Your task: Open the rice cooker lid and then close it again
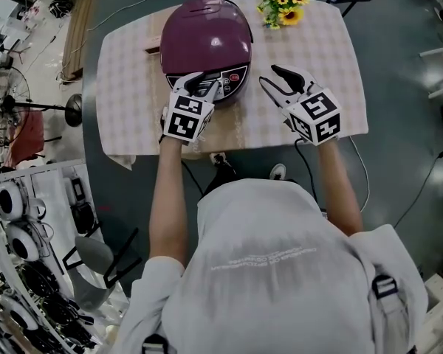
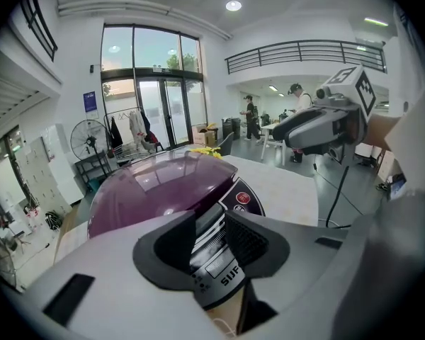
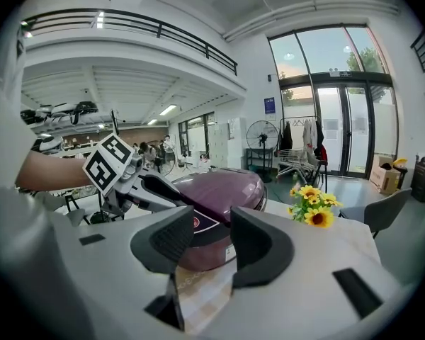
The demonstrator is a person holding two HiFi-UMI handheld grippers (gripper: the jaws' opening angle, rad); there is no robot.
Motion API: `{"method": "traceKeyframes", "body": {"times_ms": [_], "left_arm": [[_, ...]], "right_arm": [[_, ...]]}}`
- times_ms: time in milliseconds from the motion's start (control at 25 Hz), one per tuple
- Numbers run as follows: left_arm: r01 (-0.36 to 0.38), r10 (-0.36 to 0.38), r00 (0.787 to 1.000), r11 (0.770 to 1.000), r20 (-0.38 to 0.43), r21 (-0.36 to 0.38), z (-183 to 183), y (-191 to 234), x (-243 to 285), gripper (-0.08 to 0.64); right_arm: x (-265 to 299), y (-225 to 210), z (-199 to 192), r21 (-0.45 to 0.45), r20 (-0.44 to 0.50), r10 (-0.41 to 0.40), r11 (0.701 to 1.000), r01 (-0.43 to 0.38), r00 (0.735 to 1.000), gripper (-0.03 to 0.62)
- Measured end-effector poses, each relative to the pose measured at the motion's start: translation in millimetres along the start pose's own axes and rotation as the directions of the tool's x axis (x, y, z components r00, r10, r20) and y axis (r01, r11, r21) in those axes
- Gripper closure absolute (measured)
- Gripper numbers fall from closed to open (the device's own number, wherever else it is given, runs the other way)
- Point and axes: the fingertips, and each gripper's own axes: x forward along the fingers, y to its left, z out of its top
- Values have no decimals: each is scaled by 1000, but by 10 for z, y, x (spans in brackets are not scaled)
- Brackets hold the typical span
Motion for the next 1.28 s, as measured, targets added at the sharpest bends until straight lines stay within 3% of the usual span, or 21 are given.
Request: {"method": "traceKeyframes", "body": {"times_ms": [160,360,960,1280], "left_arm": [[-3,3,1000,1000,27,-5,18,22,-4,420],[6,-8,1000,999,30,51,35,31,-7,420],[-26,29,996,999,81,-39,51,57,-14,419],[39,-26,988,996,150,-86,58,83,-40,419]], "right_arm": [[-3,-8,28,-8,7,9,1000,-9,1000,416],[-27,-57,85,-11,14,8,1000,-8,1000,416],[-62,-104,90,-22,11,7,1000,-7,1000,417],[-103,-176,293,-72,40,-7,997,9,999,417]]}}
